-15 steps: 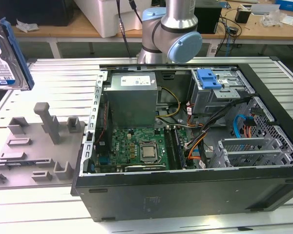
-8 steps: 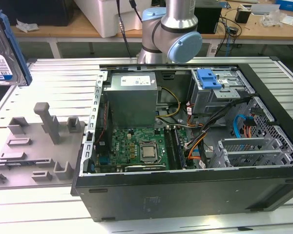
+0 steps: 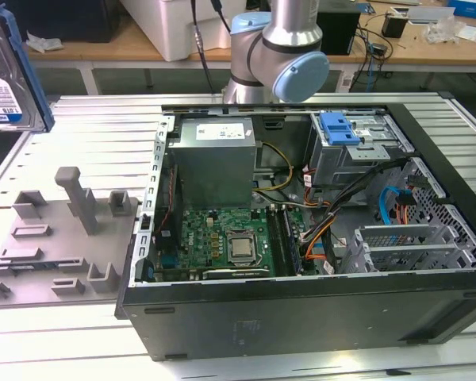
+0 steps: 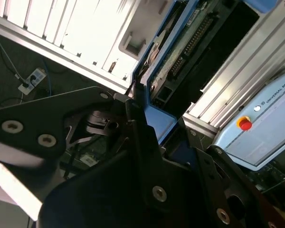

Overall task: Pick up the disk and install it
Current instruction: 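Pick up the disk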

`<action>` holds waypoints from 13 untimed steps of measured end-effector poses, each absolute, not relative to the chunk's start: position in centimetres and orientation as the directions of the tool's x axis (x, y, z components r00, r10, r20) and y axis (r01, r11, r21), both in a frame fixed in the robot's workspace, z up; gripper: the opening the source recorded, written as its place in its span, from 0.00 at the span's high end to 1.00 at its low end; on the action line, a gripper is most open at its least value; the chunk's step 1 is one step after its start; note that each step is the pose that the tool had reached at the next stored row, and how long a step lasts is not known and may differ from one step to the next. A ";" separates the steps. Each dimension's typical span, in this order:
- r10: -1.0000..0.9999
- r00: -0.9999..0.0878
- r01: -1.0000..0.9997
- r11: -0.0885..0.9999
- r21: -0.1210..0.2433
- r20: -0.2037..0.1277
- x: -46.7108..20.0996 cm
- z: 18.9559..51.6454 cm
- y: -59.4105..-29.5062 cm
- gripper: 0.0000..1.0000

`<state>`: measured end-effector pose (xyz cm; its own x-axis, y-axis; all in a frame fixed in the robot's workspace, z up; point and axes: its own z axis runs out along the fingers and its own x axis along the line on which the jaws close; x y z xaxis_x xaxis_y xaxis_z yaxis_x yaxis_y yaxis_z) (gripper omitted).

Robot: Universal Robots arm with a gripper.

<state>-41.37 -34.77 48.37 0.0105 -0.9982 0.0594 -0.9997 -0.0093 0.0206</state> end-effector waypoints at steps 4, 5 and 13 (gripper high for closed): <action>-0.998 0.011 -1.000 -0.009 0.021 0.059 -40.2 48.6 -34.8 0.63; -0.998 0.011 -1.000 -0.009 0.021 0.059 -39.7 48.6 -34.8 0.63; -0.998 0.011 -1.000 -0.010 0.021 0.059 -37.5 49.0 -35.0 0.63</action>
<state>-37.51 -35.04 49.00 0.0113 -0.9982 0.0589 -0.9997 -0.0101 0.0206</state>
